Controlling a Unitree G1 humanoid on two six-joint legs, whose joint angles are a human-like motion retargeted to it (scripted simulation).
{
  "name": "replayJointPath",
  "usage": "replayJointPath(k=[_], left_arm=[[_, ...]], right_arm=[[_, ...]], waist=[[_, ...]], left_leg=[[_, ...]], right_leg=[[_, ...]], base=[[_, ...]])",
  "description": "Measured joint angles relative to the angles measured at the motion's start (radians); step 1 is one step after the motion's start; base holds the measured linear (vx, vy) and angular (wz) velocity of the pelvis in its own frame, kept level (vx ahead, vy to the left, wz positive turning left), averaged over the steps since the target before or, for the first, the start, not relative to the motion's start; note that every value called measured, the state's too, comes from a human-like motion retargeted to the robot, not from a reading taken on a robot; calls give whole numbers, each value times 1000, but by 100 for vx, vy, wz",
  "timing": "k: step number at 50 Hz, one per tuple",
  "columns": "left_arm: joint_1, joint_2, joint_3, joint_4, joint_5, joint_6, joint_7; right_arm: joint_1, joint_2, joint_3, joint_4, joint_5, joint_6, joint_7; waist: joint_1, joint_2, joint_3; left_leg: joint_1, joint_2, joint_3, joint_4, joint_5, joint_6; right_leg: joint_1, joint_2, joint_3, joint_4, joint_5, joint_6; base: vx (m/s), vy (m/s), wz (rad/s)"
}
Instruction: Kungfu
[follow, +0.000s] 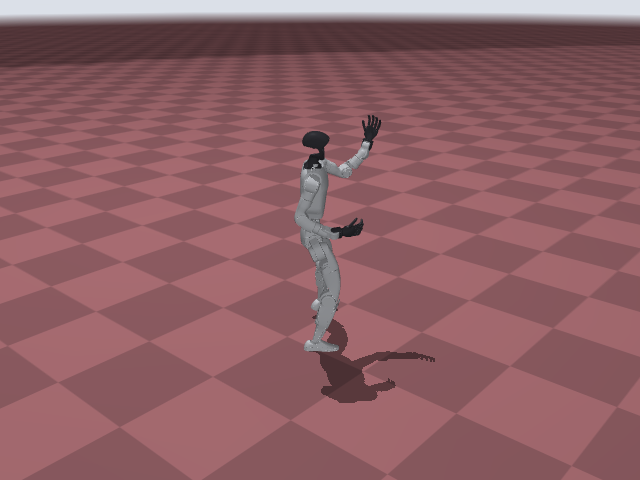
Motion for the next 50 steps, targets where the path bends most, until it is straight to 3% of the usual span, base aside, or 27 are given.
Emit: replayJointPath(k=[3, 6, 10, 12, 15, 20, 24, 29, 33, 35, 38, 40, 42, 43, 44, 45, 47, 48, 50], left_arm=[[-15, -155, -155, -188, -239, 44, -125], [-3, -286, -362, -291, -308, 135, -232], [55, -418, -592, -354, -315, 176, -241], [97, -464, -674, -373, -337, 191, -238], [151, -482, -765, -386, -366, 201, -225], [167, -392, -816, -432, -290, 200, -220], [162, -271, -773, -495, -84, 187, -205], [176, -60, -631, -583, 307, 153, -49], [147, 55, -477, -569, 831, 99, 74], [67, 94, -468, -526, 1058, 48, 160], [-115, 101, -523, -423, 1173, 9, 200], [-229, 36, -516, -348, 1163, 12, 124], [-315, -29, -503, -283, 1156, 26, 59], [-339, -44, -508, -261, 1163, 30, 54], [-348, -47, -515, -257, 1181, 31, 66], [-349, -45, -524, -260, 1203, 31, 88], [-366, -28, -516, -288, 1279, 23, 132], [-369, -17, -510, -299, 1328, 19, 157], [-351, 14, -498, -311, 1428, 26, 243]], right_arm=[[31, -57, 11, -93, 90, -10, -2], [60, -90, -21, -164, 180, -17, -6], [79, -101, -78, -230, 283, -5, -14], [76, -104, -108, -261, 324, -1, -20], [85, -120, -136, -316, 355, -10, -34], [162, -184, -205, -432, 362, -69, -91], [209, -251, -261, -535, 279, -158, -187], [192, -377, -292, -647, 28, -205, -285], [-2, -472, -185, -666, -205, -193, -406], [-202, -496, -79, -626, -315, -194, -501], [-650, -490, 38, -416, -474, -142, -562], [-913, -492, -48, -182, -596, -170, -440], [-1167, -469, -81, 297, -951, -244, -518], [-1310, -444, -29, 634, -1206, -180, -696], [-1432, -432, 22, 923, -1308, 31, -741], [-1544, -426, 73, 1187, -1332, 316, -719], [-1635, -428, 72, 1399, -1366, 407, -464], [-1651, -429, 66, 1405, -1357, 357, -449], [-1648, -417, 49, 1336, -1355, 277, -612]], waist=[[-112, 45, 18], [-246, 101, 59], [-281, 121, 105], [-275, 112, 139], [-267, 94, 180], [-225, 87, 189], [-166, 95, 160], [-38, 132, 83], [-18, 139, 64], [-26, 129, 56], [60, 50, 5], [150, 6, -22], [277, -40, -62], [354, -66, -93], [413, -89, -119], [463, -111, -142], [495, -134, -118], [473, -148, -98], [410, -167, -70]], left_leg=[[29, 13, 86, -160, -1, -27], [-2, 47, 240, -187, -52, -12], [59, 73, 461, -160, -81, -20], [103, 70, 500, -210, 3, -53], [120, 56, 472, -232, 64, -114], [115, 41, 500, -210, 71, -113], [19, 37, 372, -101, 22, -105], [-69, 25, 261, -17, -25, -137], [-129, -90, 126, 17, -55, -143], [-149, -179, 74, 20, -57, -113], [-178, -350, -34, 27, -32, -82], [-221, -443, -97, 60, -20, -73], [-290, -470, -117, 128, -45, -72], [-328, -453, -113, 170, -71, -74], [-359, -439, -111, 203, -91, -77], [-386, -426, -112, 231, -109, -80], [-403, -440, -141, 240, -110, -84], [-398, -472, -161, 226, -100, -87], [-383, -526, -191, 207, -85, -89]], right_leg=[[-12, -1, -14, 66, -57, 11], [7, -9, -122, 70, -83, 27], [6, -25, -168, 72, -93, 38], [6, -37, -157, 87, -97, 47], [11, -53, -136, 99, -101, 60], [16, -86, -144, 92, -95, 80], [45, -109, -174, 62, -84, 113], [123, -104, -217, -6, -70, 172], [294, -81, -272, -130, -29, 301], [387, -38, -270, -187, -1, 328], [459, 8, -44, -182, 1, 303], [484, 50, 132, -180, -41, 308], [502, 47, 151, -219, -98, 315], [500, 36, 135, -233, -124, 317], [492, 23, 100, -235, -141, 305], [481, 10, 55, -229, -154, 286], [480, 24, 27, -215, -155, 272], [492, 37, 23, -220, -146, 281], [517, 58, 12, -238, -120, 303]], base=[[19, 27, 100], [9, 17, 186], [-6, 21, 51], [-4, 24, -27], [9, 23, -41], [23, 28, 2], [24, 23, 51], [45, 32, 72], [27, 36, 275], [27, 27, 433], [17, -6, 391], [5, -11, 286], [7, -28, 108], [19, -38, -18], [29, -37, -58], [32, -28, -18], [20, -26, 71], [4, -31, 149], [9, -24, 133]])
